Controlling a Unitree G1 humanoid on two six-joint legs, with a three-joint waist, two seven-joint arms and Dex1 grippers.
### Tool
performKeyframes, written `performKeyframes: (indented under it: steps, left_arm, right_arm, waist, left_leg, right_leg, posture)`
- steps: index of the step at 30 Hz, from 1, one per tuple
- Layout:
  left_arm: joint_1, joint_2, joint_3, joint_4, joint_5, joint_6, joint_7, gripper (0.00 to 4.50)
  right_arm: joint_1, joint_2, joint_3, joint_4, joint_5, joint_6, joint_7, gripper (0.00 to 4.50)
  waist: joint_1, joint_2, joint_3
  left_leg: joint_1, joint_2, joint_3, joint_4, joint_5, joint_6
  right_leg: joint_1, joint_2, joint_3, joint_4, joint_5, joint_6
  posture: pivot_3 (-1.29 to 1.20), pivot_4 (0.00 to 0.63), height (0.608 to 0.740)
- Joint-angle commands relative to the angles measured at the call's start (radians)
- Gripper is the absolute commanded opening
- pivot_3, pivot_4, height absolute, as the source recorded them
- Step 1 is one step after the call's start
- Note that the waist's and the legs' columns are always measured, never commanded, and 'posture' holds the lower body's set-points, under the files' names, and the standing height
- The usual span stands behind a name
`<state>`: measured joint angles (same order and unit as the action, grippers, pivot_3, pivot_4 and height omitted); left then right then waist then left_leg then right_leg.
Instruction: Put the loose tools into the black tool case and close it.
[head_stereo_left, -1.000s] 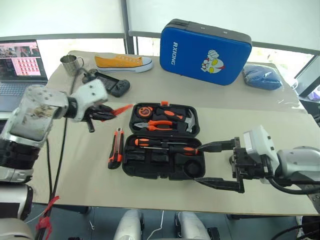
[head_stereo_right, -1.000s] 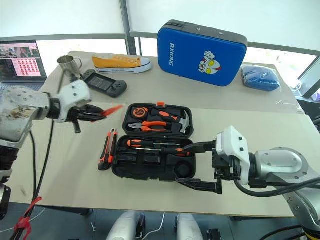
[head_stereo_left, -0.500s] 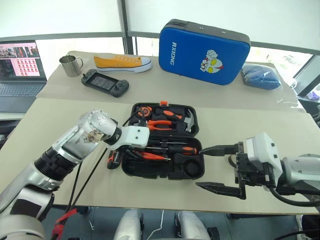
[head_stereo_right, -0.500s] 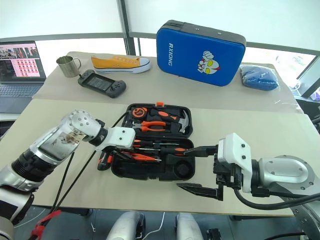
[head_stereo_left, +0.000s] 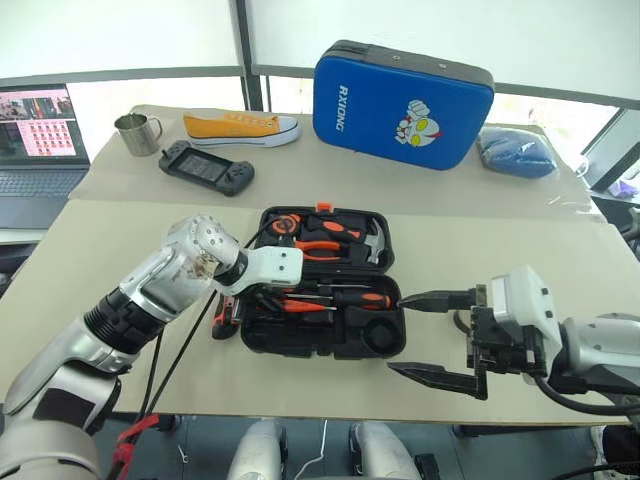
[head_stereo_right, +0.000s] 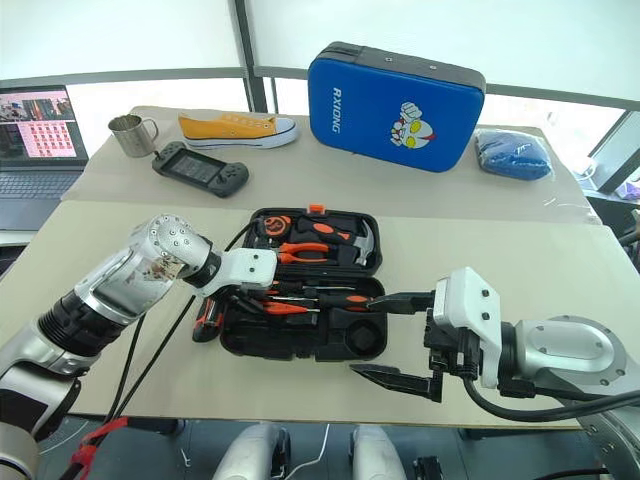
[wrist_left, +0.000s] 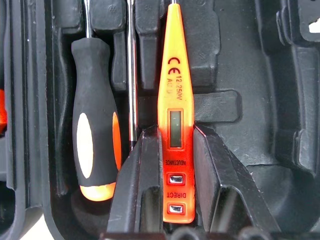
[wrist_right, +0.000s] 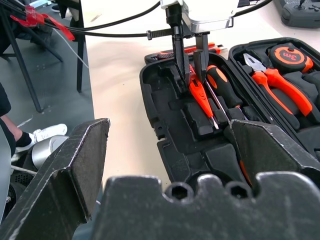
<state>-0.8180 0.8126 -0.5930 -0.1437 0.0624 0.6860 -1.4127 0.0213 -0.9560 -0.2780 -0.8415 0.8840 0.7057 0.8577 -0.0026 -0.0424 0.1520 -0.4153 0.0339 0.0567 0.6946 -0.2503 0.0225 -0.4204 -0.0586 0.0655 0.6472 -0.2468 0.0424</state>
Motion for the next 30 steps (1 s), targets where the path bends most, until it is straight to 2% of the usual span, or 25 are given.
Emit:
performKeyframes:
  steps: [1,8,16,23,25,26,30]
  left_arm:
    - [0.028,0.032,-0.055,-0.009,0.030,0.041,-0.037,0.41]
    - [0.023,0.039,-0.054,-0.013,0.035,0.063,-0.047,0.41]
    - [0.068,0.097,-0.035,-0.046,0.026,0.079,-0.052,0.41]
    - [0.073,0.063,-0.009,-0.040,0.006,0.102,-0.037,0.41]
    - [0.067,0.052,0.009,-0.044,-0.014,0.112,-0.041,1.47]
    - [0.064,0.048,0.017,-0.046,-0.023,0.121,-0.041,1.68]
    - [0.046,0.058,0.087,-0.063,-0.088,0.146,-0.063,3.13]
  right_arm:
    - [-0.021,0.011,0.008,-0.008,0.001,-0.023,-0.019,4.50]
    - [-0.068,0.002,0.026,0.012,0.025,-0.013,-0.007,4.50]
    - [-0.089,0.005,0.054,0.032,0.014,-0.017,0.003,4.50]
    - [-0.098,0.015,0.080,0.051,-0.016,-0.032,0.014,4.50]
    - [-0.100,0.021,0.087,0.052,-0.022,-0.033,0.011,4.50]
    - [-0.100,0.024,0.089,0.052,-0.024,-0.033,0.009,4.50]
    - [-0.101,0.028,0.089,0.044,-0.019,-0.024,-0.001,4.50]
  waist:
    - [-0.005,0.000,0.000]
    - [-0.014,0.001,-0.001]
    - [-0.022,0.001,-0.001]
    - [-0.020,0.002,-0.001]
    - [-0.017,0.002,-0.002]
    - [-0.016,0.002,-0.002]
    - [-0.013,0.002,-0.001]
  left_leg:
    - [0.000,0.000,0.000,0.000,0.000,0.000]
    - [0.001,0.000,-0.001,-0.001,0.000,0.000]
    - [0.001,0.001,-0.001,-0.001,0.000,0.001]
    - [0.002,0.001,-0.001,-0.001,0.000,0.001]
    - [0.002,0.001,0.000,-0.001,0.000,0.001]
    - [0.002,0.001,0.000,-0.001,0.000,0.001]
    - [0.001,0.001,0.000,-0.001,0.000,0.001]
  right_leg:
    - [0.000,0.000,0.000,0.000,0.000,0.000]
    - [0.000,0.001,0.000,0.000,0.000,-0.001]
    - [-0.001,0.002,0.002,0.001,-0.001,-0.002]
    - [0.000,0.002,0.002,0.001,-0.001,-0.002]
    - [0.000,0.002,0.002,0.001,-0.001,-0.002]
    - [0.000,0.002,0.002,0.001,-0.001,-0.002]
    - [-0.001,0.001,0.002,0.001,-0.001,-0.001]
  posture:
    - [0.00,0.150,0.739]
    - [0.00,0.150,0.739]
    - [0.00,0.150,0.739]
    - [0.00,0.150,0.739]
    - [0.00,0.150,0.739]
    - [0.00,0.150,0.739]
    - [0.00,0.150,0.739]
